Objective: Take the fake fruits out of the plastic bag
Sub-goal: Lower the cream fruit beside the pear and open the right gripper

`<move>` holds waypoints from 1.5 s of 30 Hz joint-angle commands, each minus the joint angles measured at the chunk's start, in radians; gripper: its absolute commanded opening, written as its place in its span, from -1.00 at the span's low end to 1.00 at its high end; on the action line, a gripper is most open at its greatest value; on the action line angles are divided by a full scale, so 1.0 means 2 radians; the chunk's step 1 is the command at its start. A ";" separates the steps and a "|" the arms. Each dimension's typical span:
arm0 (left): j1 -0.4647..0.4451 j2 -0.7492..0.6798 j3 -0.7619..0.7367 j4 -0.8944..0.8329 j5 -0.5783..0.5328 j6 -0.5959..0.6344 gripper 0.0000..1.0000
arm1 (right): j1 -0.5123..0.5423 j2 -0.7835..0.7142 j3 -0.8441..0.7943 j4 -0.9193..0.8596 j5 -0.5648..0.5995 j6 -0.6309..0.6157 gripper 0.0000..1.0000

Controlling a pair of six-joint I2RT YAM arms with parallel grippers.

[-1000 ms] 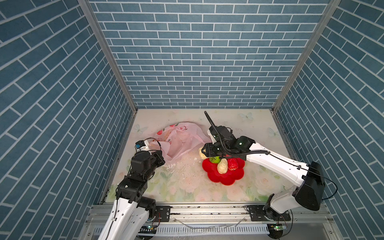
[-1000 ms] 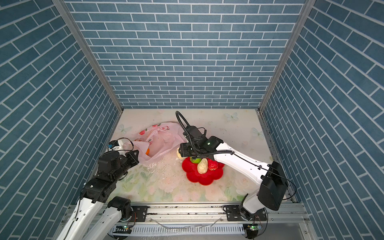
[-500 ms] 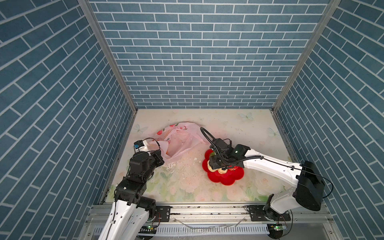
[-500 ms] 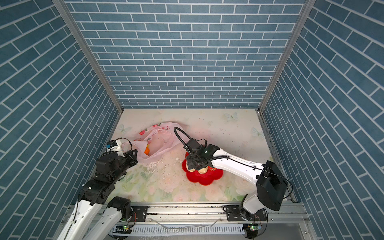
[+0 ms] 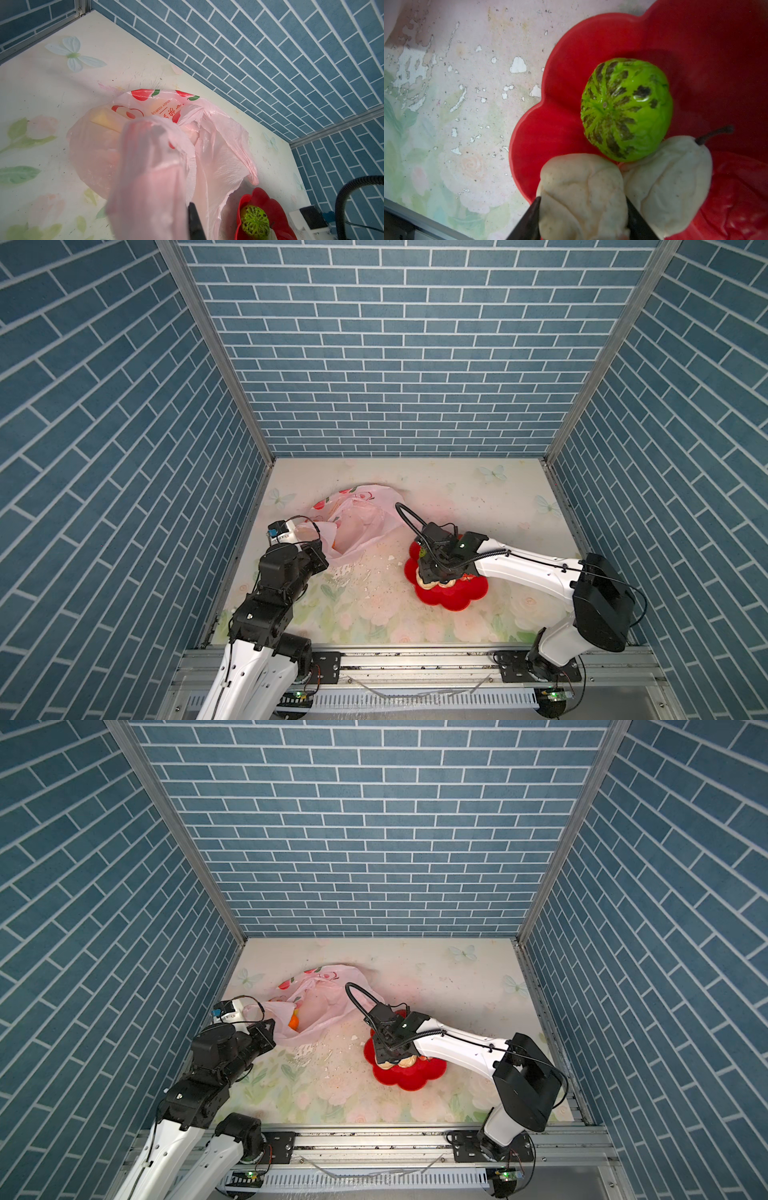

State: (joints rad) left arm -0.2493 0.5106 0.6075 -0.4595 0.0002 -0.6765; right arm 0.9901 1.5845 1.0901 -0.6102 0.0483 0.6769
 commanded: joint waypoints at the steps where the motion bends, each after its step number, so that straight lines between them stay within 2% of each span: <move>1: -0.002 -0.002 0.006 -0.010 -0.004 0.007 -0.98 | 0.001 0.008 -0.015 0.005 0.005 0.007 -0.46; 11: -0.002 -0.011 0.003 -0.017 -0.005 0.006 -0.98 | 0.004 0.022 -0.016 0.004 0.010 0.009 -0.31; 20: -0.002 -0.019 0.001 -0.020 -0.005 0.006 -0.98 | 0.005 0.024 -0.013 -0.002 0.014 0.010 0.08; 29: -0.002 -0.026 -0.001 -0.024 -0.005 0.004 -0.98 | 0.008 0.022 -0.010 -0.009 0.018 0.009 0.32; 45: -0.002 -0.029 0.000 -0.022 -0.002 0.008 -0.97 | 0.016 0.007 0.019 -0.049 0.045 0.009 0.45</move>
State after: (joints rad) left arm -0.2493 0.4492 0.6071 -0.5037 -0.0013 -0.6762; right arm 1.0161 1.6173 1.0836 -0.6449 0.0982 0.6830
